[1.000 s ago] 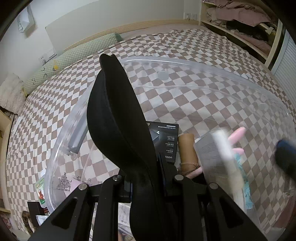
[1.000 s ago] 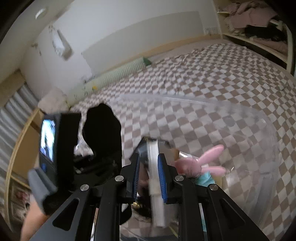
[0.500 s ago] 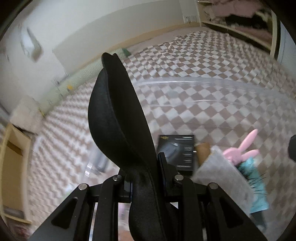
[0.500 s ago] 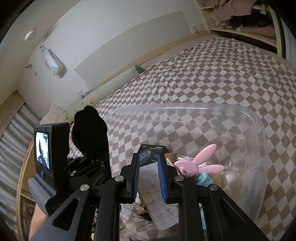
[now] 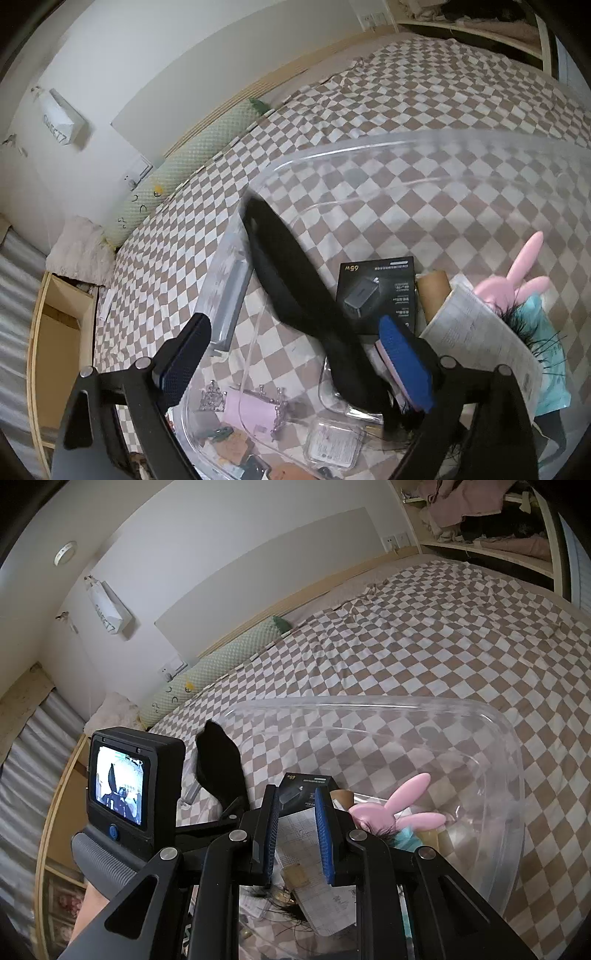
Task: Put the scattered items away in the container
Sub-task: 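Lower the notebook and pouch into the clear box and open both tools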
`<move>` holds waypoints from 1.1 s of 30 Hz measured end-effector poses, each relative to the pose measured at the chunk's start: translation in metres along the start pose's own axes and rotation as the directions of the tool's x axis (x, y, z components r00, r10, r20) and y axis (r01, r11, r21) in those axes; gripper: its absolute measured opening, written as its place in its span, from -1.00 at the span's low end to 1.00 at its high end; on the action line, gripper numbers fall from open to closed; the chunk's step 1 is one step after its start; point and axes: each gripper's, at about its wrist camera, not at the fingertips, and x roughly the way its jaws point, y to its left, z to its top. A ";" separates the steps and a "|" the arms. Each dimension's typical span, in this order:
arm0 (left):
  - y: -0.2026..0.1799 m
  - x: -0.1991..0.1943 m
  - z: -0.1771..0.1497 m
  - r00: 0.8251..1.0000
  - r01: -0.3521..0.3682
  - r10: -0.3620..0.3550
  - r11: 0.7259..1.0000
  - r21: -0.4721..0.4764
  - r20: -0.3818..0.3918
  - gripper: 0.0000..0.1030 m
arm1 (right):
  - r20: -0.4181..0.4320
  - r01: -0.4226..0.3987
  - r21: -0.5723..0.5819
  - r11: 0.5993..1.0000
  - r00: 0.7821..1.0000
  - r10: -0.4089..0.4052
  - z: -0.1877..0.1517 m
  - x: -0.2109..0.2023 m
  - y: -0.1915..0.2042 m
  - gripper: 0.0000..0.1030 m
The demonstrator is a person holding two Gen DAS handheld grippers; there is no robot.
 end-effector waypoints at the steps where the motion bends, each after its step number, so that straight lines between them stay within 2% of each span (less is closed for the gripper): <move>1: -0.002 -0.003 -0.002 1.000 0.006 -0.006 1.000 -0.006 -0.001 0.81 | 0.000 0.000 0.001 1.000 1.000 0.000 0.000 0.000 0.000 -0.61; 10: -0.002 -0.006 -0.006 0.999 0.039 -0.039 0.999 -0.029 -0.012 0.81 | -0.009 0.012 0.014 1.000 1.000 -0.012 0.000 -0.003 -0.003 -0.61; 17: 0.002 -0.015 -0.011 0.994 0.105 -0.106 0.993 -0.059 -0.015 0.82 | -0.008 0.025 0.001 1.000 1.000 -0.025 -0.003 -0.012 0.001 -0.61; 20: 0.003 -0.021 -0.013 0.991 0.130 -0.131 0.989 -0.072 -0.003 0.95 | -0.009 0.031 -0.015 0.999 0.999 -0.031 -0.005 -0.016 0.005 -0.61; 28: 0.003 -0.040 -0.022 0.978 0.208 -0.207 0.975 -0.083 0.022 0.99 | -0.013 0.112 -0.055 0.992 0.994 -0.113 -0.014 -0.017 0.006 -0.59; 29: 0.004 -0.042 -0.023 0.976 0.218 -0.216 0.972 -0.085 0.028 0.99 | -0.008 0.123 -0.050 0.991 0.992 -0.124 -0.015 -0.018 0.005 -0.47; 30: 0.005 -0.044 -0.025 0.974 0.227 -0.225 0.970 -0.087 0.033 0.99 | -0.015 0.126 -0.046 0.991 0.992 -0.127 -0.016 -0.018 0.004 0.37; 31: 0.006 -0.047 -0.026 0.971 0.237 -0.234 0.967 -0.089 0.039 0.99 | -0.025 0.122 -0.045 0.992 0.992 -0.123 -0.016 -0.018 0.004 0.99; 33: 0.008 -0.051 -0.030 0.966 0.257 -0.254 0.962 -0.095 0.044 0.99 | -0.018 0.119 -0.054 0.991 0.993 -0.120 -0.018 -0.018 0.005 1.00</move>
